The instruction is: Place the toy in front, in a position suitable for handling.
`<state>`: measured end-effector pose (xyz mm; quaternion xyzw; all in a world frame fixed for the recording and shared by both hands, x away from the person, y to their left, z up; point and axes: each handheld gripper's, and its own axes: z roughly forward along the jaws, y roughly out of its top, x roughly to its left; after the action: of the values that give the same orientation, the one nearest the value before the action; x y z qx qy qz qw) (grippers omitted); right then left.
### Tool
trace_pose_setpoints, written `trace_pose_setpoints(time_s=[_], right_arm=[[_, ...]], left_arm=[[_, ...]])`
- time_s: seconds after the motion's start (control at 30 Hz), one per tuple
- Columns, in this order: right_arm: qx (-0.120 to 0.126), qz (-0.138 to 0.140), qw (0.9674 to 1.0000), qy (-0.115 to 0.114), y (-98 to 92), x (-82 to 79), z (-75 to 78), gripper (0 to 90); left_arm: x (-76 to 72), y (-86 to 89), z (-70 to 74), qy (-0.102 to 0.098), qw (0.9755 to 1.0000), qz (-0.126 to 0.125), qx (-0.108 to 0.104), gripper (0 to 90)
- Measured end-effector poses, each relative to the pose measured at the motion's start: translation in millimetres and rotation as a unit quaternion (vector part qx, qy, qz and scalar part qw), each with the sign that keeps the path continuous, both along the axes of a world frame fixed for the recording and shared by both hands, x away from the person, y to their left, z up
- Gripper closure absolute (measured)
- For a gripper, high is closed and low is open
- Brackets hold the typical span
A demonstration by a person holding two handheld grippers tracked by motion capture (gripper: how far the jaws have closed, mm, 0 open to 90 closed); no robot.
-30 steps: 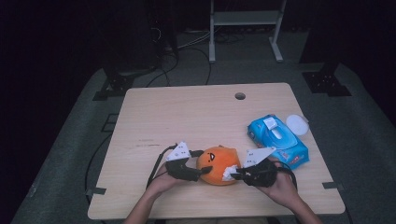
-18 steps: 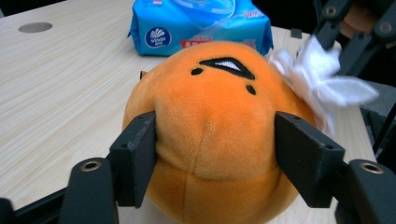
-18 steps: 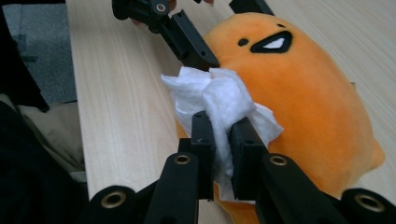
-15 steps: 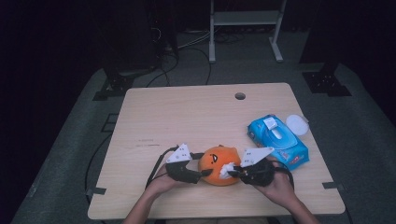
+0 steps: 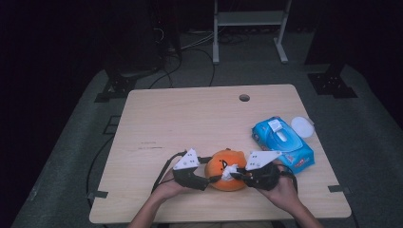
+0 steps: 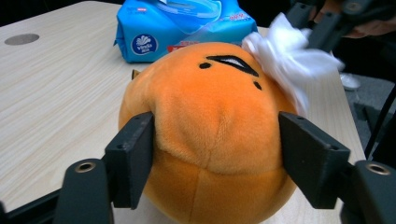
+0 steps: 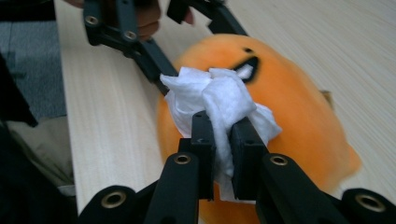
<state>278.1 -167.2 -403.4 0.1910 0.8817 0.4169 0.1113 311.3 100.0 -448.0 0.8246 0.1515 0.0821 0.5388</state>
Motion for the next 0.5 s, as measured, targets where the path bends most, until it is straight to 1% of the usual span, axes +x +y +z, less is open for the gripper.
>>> trace_pose_setpoints(time_s=[0.03, 0.07, 0.1, 0.13, 0.17, 0.2, 0.23, 0.27, 0.3, 0.33, 0.4, 0.47, 0.5], right_arm=[[0.000, -0.006, 1.0000, -0.001, -3.5, 1.8, -0.9, 80.9], [-0.001, -0.016, 0.9999, 0.000, -8.3, 3.7, -1.9, 80.9], [-0.001, -0.026, 0.9997, 0.000, -13.4, 5.5, -3.3, 80.8], [0.000, -0.034, 0.9994, 0.002, -18.3, 7.4, -5.3, 80.8], [0.002, -0.041, 0.9991, 0.005, -22.6, 9.0, -7.7, 80.8], [0.008, -0.044, 0.9989, 0.014, -25.5, 10.1, -9.9, 80.8], [0.012, -0.045, 0.9988, 0.017, -26.3, 10.3, -10.8, 80.8], [0.010, -0.047, 0.9988, 0.015, -24.8, 9.2, -10.5, 80.8], [0.010, -0.044, 0.9989, 0.010, -22.0, 7.8, -9.2, 80.7], [0.018, -0.041, 0.9990, 0.011, -18.3, 6.0, -7.6, 80.6], [0.031, -0.027, 0.9991, 0.004, -10.4, 2.5, -3.7, 80.5], [0.029, -0.027, 0.9992, -0.005, -7.5, 1.9, -0.9, 80.5], [0.033, -0.029, 0.9990, -0.004, -8.9, 3.6, -1.5, 80.6]], left_arm=[[1.6, 1.2, -1.0, 0.001, 0.9999, 0.012, -0.003, 25.2], [3.4, 2.1, -1.9, 0.003, 0.9996, 0.027, -0.005, 19.2], [5.1, 2.3, -3.2, 0.009, 0.9993, 0.036, -0.006, 13.7], [6.1, 2.2, -4.5, 0.018, 0.9991, 0.037, -0.010, 10.6], [6.1, 2.1, -5.4, 0.023, 0.9992, 0.030, -0.014, 11.5], [5.4, 1.6, -5.6, 0.023, 0.9994, 0.021, -0.018, 17.1], [3.5, -0.1, -4.8, 0.015, 0.9997, 0.017, -0.013, 21.8], [2.3, -1.4, -3.7, 0.012, 0.9998, 0.016, -0.010, 24.6], [1.2, -2.4, -2.5, 0.011, 0.9998, 0.013, -0.012, 27.3], [0.1, -3.6, -1.2, 0.007, 0.9999, 0.009, -0.012, 29.4], [-2.3, -5.5, 1.4, -0.004, 1.0000, 0.000, -0.007, 30.8], [-1.9, -4.0, 1.8, -0.002, 0.9999, 0.002, -0.010, 30.7], [-0.8, -3.1, 0.8, 0.002, 0.9999, 0.005, -0.012, 29.5]])
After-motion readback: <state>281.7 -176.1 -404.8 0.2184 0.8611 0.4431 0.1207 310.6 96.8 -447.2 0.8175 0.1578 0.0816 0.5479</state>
